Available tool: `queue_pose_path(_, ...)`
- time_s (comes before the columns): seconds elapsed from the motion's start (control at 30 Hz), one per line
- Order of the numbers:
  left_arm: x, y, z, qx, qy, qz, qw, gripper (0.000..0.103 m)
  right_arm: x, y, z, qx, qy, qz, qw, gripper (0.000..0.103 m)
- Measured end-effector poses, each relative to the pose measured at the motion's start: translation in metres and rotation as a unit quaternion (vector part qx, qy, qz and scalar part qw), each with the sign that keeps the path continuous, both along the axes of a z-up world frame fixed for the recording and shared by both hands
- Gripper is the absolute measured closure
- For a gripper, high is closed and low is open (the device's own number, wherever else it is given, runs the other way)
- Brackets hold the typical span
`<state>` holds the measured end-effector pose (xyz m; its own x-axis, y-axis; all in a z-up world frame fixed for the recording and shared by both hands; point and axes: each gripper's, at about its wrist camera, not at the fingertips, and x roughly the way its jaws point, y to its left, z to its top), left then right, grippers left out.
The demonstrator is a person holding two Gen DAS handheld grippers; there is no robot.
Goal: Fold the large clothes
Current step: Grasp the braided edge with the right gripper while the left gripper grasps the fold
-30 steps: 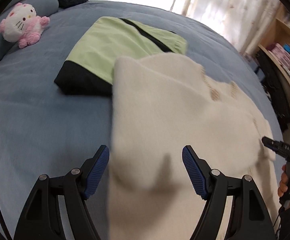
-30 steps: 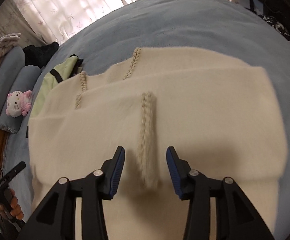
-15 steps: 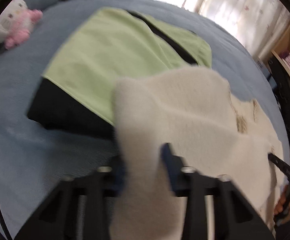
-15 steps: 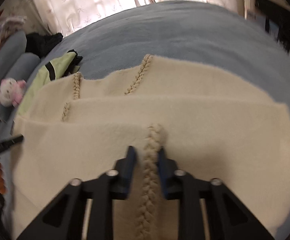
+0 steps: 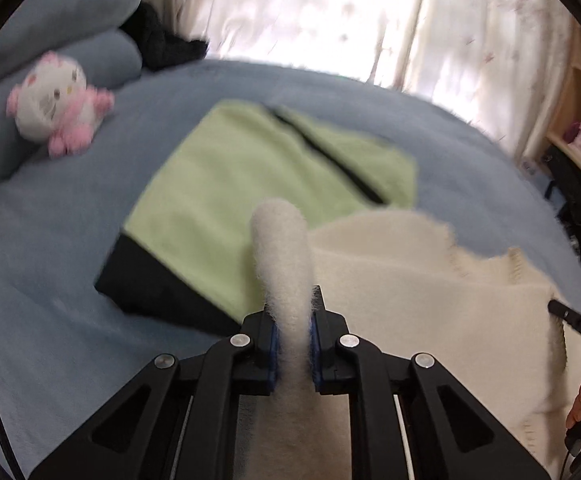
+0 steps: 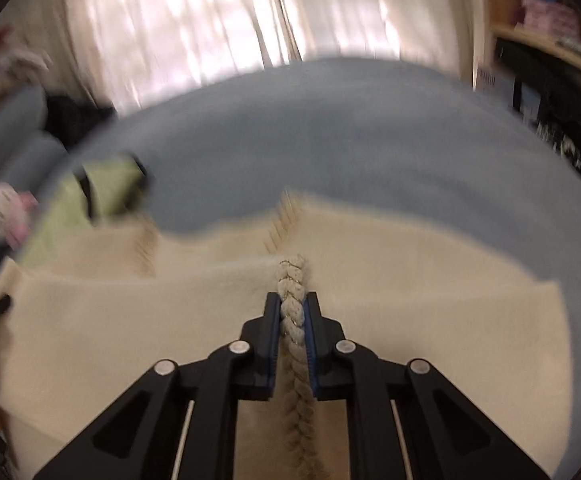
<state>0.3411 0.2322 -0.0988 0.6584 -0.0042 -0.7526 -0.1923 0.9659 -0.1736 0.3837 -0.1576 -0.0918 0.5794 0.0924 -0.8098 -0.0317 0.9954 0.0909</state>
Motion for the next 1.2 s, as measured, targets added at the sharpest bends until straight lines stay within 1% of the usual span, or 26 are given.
queue_pose_path(0.03,0.005,0.004,-0.013,-0.002,0.018,0.000,0.9998,0.090,0.002,-0.002,-0.010,0.002,0.017,0.001,1.000,0.086)
queue_pose_path(0.07,0.007,0.008,-0.023,-0.006,0.027,-0.002,0.9996,0.085,0.001,-0.005,-0.013,0.010,0.014,-0.002,1.000,0.085)
queue_pose_path(0.1,0.007,0.010,-0.025,-0.006,0.029,-0.003,0.9996,0.080,-0.002,-0.006,-0.010,0.010,0.009,-0.007,1.000,0.076)
queue_pose_path(0.13,0.006,0.012,-0.024,-0.008,0.029,-0.003,0.9995,0.076,-0.005,-0.008,-0.004,0.004,0.009,-0.016,1.000,0.070)
queue_pose_path(0.17,0.005,0.014,-0.021,-0.009,0.031,-0.001,0.9995,0.069,-0.009,-0.009,0.000,0.003,0.005,-0.020,1.000,0.070)
queue_pose_path(0.23,0.003,0.020,-0.010,-0.008,0.031,0.015,0.9994,0.065,-0.021,-0.012,0.015,0.005,-0.016,-0.019,1.000,0.069)
queue_pose_path(0.3,-0.003,0.022,0.007,-0.006,0.027,0.023,0.9994,0.065,-0.030,-0.010,0.026,0.003,-0.032,-0.014,0.999,0.069)
queue_pose_path(0.37,-0.014,0.017,0.021,-0.001,0.023,0.021,0.9995,0.065,-0.044,-0.001,0.038,0.015,-0.046,0.005,0.999,0.069)
queue_pose_path(0.47,-0.029,-0.007,0.037,-0.007,0.015,-0.009,0.9998,0.065,-0.061,0.026,0.044,0.037,-0.047,0.045,0.997,0.069)
queue_pose_path(0.57,-0.044,-0.049,0.039,-0.008,0.015,-0.054,0.9984,0.065,-0.075,0.065,0.037,0.055,-0.025,0.093,0.994,0.069)
queue_pose_path(0.63,-0.052,-0.077,0.030,-0.009,0.022,-0.083,0.9963,0.068,-0.080,0.084,0.030,0.069,-0.010,0.118,0.991,0.069)
queue_pose_path(0.67,-0.055,-0.087,0.025,-0.006,0.025,-0.090,0.9956,0.071,-0.082,0.096,0.024,0.072,-0.003,0.131,0.989,0.069)
queue_pose_path(0.7,-0.056,-0.097,0.017,-0.001,0.031,-0.095,0.9950,0.071,-0.083,0.103,0.020,0.070,0.001,0.138,0.988,0.069)
queue_pose_path(0.77,-0.055,-0.111,-0.003,0.013,0.054,-0.092,0.9942,0.072,-0.085,0.116,0.007,0.056,0.015,0.147,0.987,0.069)
queue_pose_path(0.8,-0.054,-0.113,-0.018,0.036,0.072,-0.082,0.9934,0.072,-0.086,0.116,0.002,0.049,0.021,0.147,0.988,0.069)
queue_pose_path(0.83,-0.053,-0.111,-0.026,0.051,0.080,-0.076,0.9926,0.073,-0.086,0.115,-0.003,0.038,0.024,0.146,0.988,0.070)
queue_pose_path(0.87,-0.055,-0.107,-0.032,0.061,0.078,-0.075,0.9923,0.073,-0.088,0.110,-0.006,0.035,0.020,0.149,0.988,0.072)
queue_pose_path(0.93,-0.057,-0.095,-0.031,0.052,0.069,-0.076,0.9934,0.073,-0.093,0.094,-0.002,0.024,0.007,0.149,0.988,0.073)
queue_pose_path(0.97,-0.058,-0.088,-0.030,0.053,0.069,-0.070,0.9938,0.075,-0.096,0.082,0.001,-0.003,-0.008,0.133,0.991,0.073)
queue_pose_path(1.0,-0.058,-0.080,-0.030,0.056,0.070,-0.062,0.9941,0.079,-0.095,0.070,0.004,-0.034,-0.018,0.112,0.993,0.070)
queue_pose_path(1.03,-0.058,-0.072,-0.029,0.050,0.071,-0.057,0.9946,0.086,-0.094,0.055,0.003,-0.066,-0.026,0.084,0.994,0.070)
queue_pose_path(1.07,-0.059,-0.066,-0.030,0.038,0.073,-0.058,0.9950,0.086,-0.091,0.038,0.000,-0.074,-0.021,0.063,0.995,0.070)
queue_pose_path(1.1,-0.059,-0.061,-0.031,0.022,0.072,-0.060,0.9953,0.086,-0.088,0.023,-0.004,-0.055,-0.010,0.055,0.997,0.075)
queue_pose_path(1.13,-0.058,-0.057,-0.033,0.011,0.071,-0.062,0.9955,0.086,-0.087,0.008,-0.006,-0.013,-0.002,0.056,0.998,0.078)
queue_pose_path(1.17,-0.059,-0.057,-0.033,0.010,0.071,-0.063,0.9955,0.086,-0.088,0.000,-0.004,0.007,0.000,0.053,0.999,0.080)
queue_pose_path(1.2,-0.060,-0.057,-0.033,0.012,0.071,-0.062,0.9955,0.086,-0.088,-0.001,-0.003,0.005,0.000,0.053,0.999,0.081)
